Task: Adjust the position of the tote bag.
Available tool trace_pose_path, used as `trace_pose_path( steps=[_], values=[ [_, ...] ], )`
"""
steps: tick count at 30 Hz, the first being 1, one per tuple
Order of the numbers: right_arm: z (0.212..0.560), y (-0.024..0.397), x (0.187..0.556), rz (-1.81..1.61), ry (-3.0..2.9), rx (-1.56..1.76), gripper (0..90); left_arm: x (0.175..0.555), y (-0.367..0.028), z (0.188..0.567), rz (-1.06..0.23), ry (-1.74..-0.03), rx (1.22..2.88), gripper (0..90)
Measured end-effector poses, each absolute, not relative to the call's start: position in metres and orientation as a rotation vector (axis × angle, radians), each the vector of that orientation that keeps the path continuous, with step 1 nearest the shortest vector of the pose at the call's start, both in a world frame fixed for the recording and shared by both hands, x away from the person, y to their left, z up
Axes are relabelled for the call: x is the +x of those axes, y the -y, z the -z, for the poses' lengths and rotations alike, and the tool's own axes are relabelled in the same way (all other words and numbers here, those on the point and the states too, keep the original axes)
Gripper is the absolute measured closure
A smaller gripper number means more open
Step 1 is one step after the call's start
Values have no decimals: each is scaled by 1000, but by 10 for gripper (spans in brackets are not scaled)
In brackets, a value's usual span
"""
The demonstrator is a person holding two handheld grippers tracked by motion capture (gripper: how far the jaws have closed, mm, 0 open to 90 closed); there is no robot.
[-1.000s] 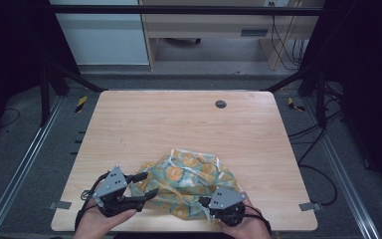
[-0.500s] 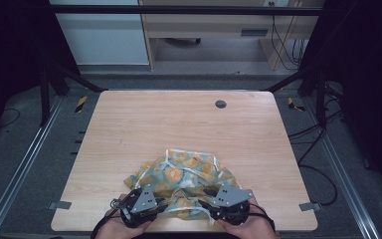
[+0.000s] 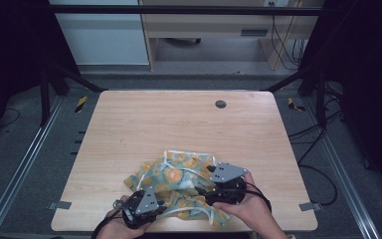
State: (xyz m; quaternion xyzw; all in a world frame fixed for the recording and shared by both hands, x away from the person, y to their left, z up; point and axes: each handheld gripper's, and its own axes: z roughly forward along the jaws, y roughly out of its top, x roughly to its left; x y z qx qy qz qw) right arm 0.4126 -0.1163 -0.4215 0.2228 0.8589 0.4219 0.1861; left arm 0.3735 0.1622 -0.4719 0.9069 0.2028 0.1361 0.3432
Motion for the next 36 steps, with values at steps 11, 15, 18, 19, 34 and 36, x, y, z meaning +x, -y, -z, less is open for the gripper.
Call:
trace_pose_path(
  steps=[11, 15, 18, 19, 34, 36],
  values=[
    [434, 106, 421, -1134, -2460, 627, 461, 373, -162, 471, -359, -532, 2347, 779],
    [428, 108, 419, -1169, -2446, 623, 644, 373, -162, 471, -359, -530, 2352, 776],
    [423, 109, 417, -1197, -2446, 613, 743, 372, -161, 472, -357, -530, 2349, 774],
    [422, 109, 416, -1198, -2446, 609, 773, 373, -162, 472, -357, -524, 2357, 774],
    [383, 98, 418, -1271, -2380, 543, 900, 372, -163, 470, -376, -535, 2336, 763],
    [377, 95, 420, -1276, -2373, 541, 900, 372, -163, 470, -378, -533, 2337, 763]
  ],
)
